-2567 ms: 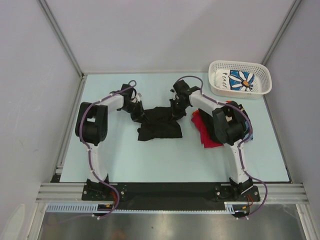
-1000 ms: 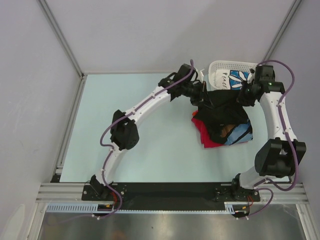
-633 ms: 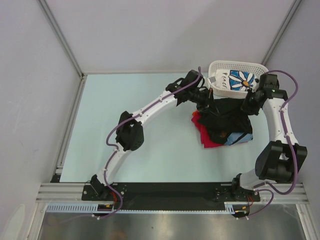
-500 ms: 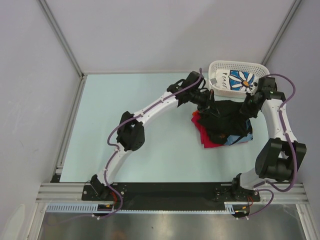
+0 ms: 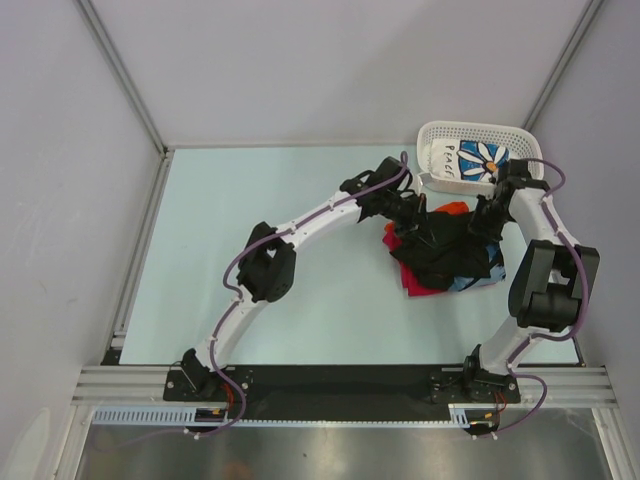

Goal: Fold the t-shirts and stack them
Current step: Put the neatly folded tshirt into the corner of the board with both arms

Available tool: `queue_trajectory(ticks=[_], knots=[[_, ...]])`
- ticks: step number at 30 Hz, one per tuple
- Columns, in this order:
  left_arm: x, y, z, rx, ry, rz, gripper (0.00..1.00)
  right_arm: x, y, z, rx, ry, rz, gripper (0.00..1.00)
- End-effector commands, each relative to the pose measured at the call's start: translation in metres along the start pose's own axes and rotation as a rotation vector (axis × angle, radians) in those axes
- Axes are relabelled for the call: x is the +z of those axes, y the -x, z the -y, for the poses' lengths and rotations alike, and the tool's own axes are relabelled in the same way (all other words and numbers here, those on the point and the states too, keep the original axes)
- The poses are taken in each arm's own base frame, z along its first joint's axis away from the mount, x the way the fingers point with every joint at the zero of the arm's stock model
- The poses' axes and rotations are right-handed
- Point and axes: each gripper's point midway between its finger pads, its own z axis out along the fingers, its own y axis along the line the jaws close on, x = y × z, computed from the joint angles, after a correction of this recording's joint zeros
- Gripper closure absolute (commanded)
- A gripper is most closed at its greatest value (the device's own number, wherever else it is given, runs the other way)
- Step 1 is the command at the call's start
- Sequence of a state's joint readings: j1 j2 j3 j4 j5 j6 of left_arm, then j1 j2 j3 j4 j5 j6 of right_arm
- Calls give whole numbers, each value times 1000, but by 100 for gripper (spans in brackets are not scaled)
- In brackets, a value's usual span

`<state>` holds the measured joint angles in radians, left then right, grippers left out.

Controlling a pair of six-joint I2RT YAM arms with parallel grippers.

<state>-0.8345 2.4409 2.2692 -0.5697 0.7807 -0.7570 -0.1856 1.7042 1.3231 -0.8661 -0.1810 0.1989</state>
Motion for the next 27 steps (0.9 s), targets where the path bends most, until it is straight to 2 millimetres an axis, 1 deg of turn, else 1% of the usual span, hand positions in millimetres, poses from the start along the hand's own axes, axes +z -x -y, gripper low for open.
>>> queue_trajectory(ticks=[1,2,4,5,6,7,8,9,11,12,15,19,20,22,23,26,27], knots=[[-24,-16,40,16,-104,-83,100,-23,84,17,-32,-120,305,100],[-29,-12,44,23,-111,-73,100,-33,93,12,-35,-112,335,100],[-35,-10,53,37,-122,-60,100,-45,98,8,-37,-108,348,100],[-37,-11,58,44,-129,-61,100,-60,105,3,-45,-99,385,100],[-43,-12,65,56,-135,-54,100,-67,107,5,-46,-122,404,100],[-46,-12,68,67,-134,-48,100,-76,108,4,-48,-120,421,100],[-49,-11,70,84,-125,-35,100,-90,110,2,-50,-113,457,100],[-57,-13,77,101,-124,-22,100,-99,110,1,-44,-114,480,100],[-63,-13,80,128,-110,2,100,-112,109,-1,-45,-105,513,100],[-67,-14,86,139,-112,6,100,-126,107,-2,-46,-104,543,100],[-71,-20,94,168,-115,3,100,-144,97,3,-47,-122,580,100],[-72,-31,111,210,-131,-11,100,-154,87,8,-53,-123,603,100],[-70,-35,113,208,-133,-21,100,-154,86,11,-50,-127,602,100],[-71,-35,122,217,-152,-25,100,-150,84,16,-49,-141,597,100],[-67,-36,120,207,-152,-36,100,-149,85,22,-38,-150,598,100],[-64,-35,127,212,-168,-38,100,-143,91,24,-33,-137,599,100],[-64,-36,128,211,-171,-40,100,-143,97,25,-30,-128,613,100]])
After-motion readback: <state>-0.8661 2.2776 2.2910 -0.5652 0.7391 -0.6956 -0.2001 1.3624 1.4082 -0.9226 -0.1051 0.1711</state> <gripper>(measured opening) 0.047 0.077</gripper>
